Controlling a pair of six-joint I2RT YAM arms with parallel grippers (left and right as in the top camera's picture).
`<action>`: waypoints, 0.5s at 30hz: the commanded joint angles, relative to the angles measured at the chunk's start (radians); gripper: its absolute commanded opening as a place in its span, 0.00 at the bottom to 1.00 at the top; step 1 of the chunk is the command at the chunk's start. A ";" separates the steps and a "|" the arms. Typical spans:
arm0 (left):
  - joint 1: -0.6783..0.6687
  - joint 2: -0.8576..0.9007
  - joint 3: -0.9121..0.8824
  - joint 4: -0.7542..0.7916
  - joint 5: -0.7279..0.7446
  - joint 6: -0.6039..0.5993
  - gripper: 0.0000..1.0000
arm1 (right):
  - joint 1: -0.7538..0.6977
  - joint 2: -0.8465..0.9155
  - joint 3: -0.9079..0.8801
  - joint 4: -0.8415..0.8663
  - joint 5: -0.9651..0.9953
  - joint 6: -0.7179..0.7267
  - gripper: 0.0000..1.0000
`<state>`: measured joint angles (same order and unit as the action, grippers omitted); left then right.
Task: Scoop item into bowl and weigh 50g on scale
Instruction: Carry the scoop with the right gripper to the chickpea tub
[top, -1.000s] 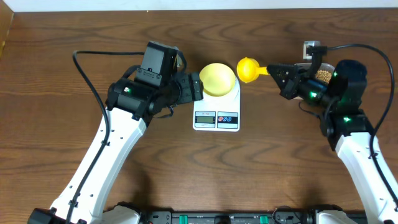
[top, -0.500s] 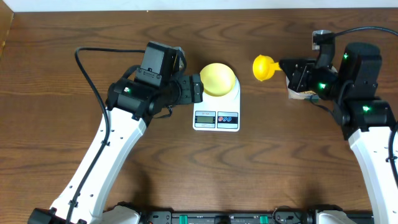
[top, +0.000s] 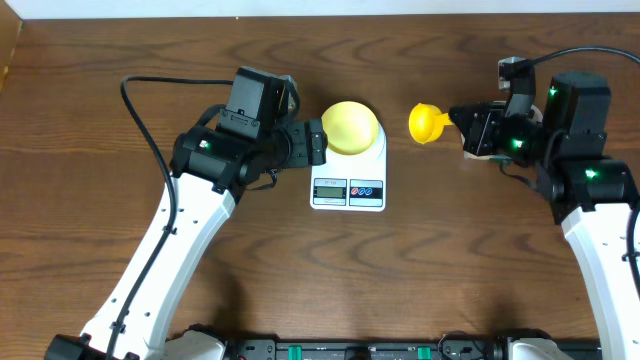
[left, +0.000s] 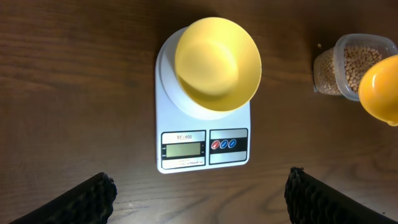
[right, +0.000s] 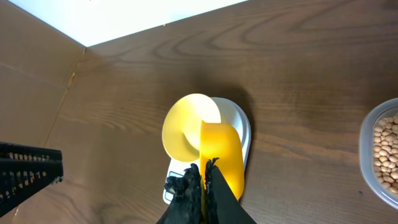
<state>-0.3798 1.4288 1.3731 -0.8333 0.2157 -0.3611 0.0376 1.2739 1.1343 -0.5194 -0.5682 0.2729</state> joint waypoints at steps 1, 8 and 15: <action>0.004 -0.009 0.016 -0.003 0.001 0.020 0.89 | 0.016 -0.021 0.029 0.000 0.002 -0.020 0.01; 0.004 -0.009 0.016 -0.003 0.002 0.021 0.89 | 0.016 -0.021 0.029 0.000 0.001 -0.016 0.01; 0.004 -0.009 0.017 -0.003 0.001 0.021 0.89 | 0.017 -0.021 0.029 -0.024 0.001 -0.012 0.01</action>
<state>-0.3798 1.4288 1.3731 -0.8333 0.2157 -0.3611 0.0376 1.2739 1.1347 -0.5358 -0.5678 0.2733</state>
